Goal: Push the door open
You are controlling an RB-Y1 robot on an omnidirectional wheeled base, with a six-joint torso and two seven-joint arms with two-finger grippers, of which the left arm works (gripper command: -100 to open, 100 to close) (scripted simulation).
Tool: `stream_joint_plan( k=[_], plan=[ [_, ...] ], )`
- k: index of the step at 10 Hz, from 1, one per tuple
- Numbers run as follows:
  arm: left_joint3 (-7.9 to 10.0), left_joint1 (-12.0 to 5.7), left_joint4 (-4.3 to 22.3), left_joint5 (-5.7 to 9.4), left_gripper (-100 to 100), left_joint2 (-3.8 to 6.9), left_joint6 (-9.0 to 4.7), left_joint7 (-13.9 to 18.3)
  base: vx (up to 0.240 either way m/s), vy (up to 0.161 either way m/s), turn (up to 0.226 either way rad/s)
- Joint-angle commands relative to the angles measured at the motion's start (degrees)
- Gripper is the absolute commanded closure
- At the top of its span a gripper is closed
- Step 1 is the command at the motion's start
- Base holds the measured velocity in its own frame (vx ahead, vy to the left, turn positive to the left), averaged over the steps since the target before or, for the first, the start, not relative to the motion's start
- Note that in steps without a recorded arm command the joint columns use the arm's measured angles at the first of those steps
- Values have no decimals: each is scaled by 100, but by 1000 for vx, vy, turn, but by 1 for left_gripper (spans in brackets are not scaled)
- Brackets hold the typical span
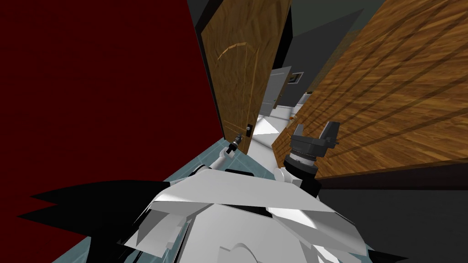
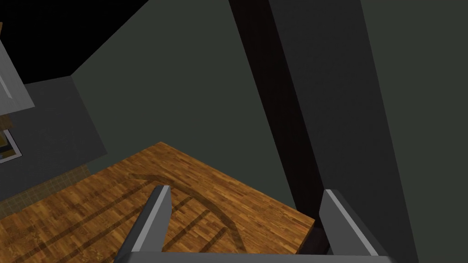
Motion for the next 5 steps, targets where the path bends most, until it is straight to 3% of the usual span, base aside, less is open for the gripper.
stream_joint_plan(
  k=[1,5],
  plan=[
    [-59,-110,188,-17,-100,-16,-18,46,79,50,-29],
    [-188,-413,667,-62,-100,-113,-23,129,84,38,-29]
  ],
)
